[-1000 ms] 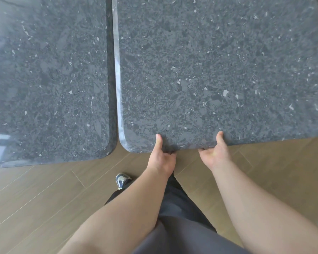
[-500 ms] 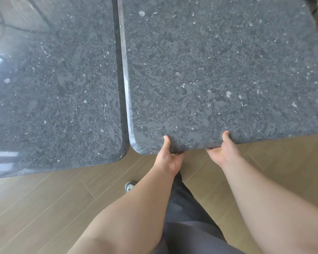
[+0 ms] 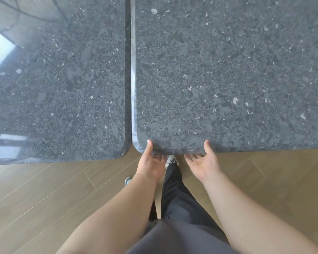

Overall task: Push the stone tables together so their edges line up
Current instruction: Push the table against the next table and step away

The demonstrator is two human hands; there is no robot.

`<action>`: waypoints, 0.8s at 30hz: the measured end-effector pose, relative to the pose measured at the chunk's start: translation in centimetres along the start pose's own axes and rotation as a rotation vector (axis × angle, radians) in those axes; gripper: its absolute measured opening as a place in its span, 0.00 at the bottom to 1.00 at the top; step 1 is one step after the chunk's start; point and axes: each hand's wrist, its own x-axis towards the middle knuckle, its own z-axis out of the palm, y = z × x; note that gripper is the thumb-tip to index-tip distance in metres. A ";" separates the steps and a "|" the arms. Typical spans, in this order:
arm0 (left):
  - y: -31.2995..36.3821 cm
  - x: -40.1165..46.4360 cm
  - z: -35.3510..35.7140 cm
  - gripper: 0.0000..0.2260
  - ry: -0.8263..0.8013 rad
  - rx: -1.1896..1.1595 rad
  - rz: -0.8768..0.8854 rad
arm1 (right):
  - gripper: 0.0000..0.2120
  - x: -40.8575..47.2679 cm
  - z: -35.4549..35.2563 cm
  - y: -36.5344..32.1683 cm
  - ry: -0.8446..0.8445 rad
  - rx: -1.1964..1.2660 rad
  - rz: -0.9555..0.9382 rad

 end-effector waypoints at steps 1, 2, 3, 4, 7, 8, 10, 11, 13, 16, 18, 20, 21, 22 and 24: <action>0.3 0.0 0.1 0.21 -0.002 -0.011 0.010 | 0.22 0.0 0.8 0.5 -0.011 -0.002 0.003; 0.4 -0.1 0.3 0.21 0.000 -0.008 0.014 | 0.20 0.1 1.5 0.8 -0.018 0.002 -0.008; 0.4 0.0 0.4 0.21 0.000 -0.003 0.017 | 0.17 0.4 2.0 1.0 -0.018 0.014 -0.023; 0.3 0.1 0.6 0.20 0.011 0.000 0.016 | 0.15 0.7 2.4 1.1 -0.016 0.024 -0.036; -0.3 0.2 0.8 0.17 0.008 0.052 0.048 | 0.15 1.0 2.1 0.7 -0.009 0.029 -0.049; -0.3 0.3 0.8 0.17 -0.009 0.085 0.071 | 0.16 1.1 1.9 0.2 -0.005 0.038 -0.051; -0.1 0.6 0.4 0.19 -0.026 0.081 0.081 | 0.18 1.3 1.4 -1.3 -0.002 0.067 -0.063; 0.0 0.8 0.3 0.19 -0.030 0.061 0.072 | 0.18 1.4 1.1 -2.0 -0.008 0.085 -0.080; 0.3 0.8 0.1 0.17 -0.074 0.054 0.034 | 0.16 1.6 0.3 -3.3 -0.025 0.108 -0.112; 0.4 0.5 0.3 0.16 -0.107 0.055 -0.001 | 0.17 1.4 -0.7 -3.7 -0.080 0.063 -0.106; 0.3 0.5 0.4 0.18 -0.107 0.052 0.030 | 0.18 1.3 -1.0 -3.8 -0.078 0.033 -0.117; 0.4 0.6 0.2 0.23 -0.087 0.078 0.062 | 0.18 1.1 -1.1 -3.8 -0.071 0.003 -0.144; 0.5 0.7 0.2 0.23 -0.079 0.093 0.076 | 0.18 1.1 -1.1 -3.8 -0.062 -0.005 -0.157; 0.5 0.7 0.1 0.22 -0.077 0.110 0.086 | 0.18 1.1 -1.2 -3.8 -0.059 -0.015 -0.167; 0.7 0.8 0.0 0.21 -0.081 0.134 0.095 | 0.18 1.3 -1.4 -3.8 -0.067 -0.039 -0.177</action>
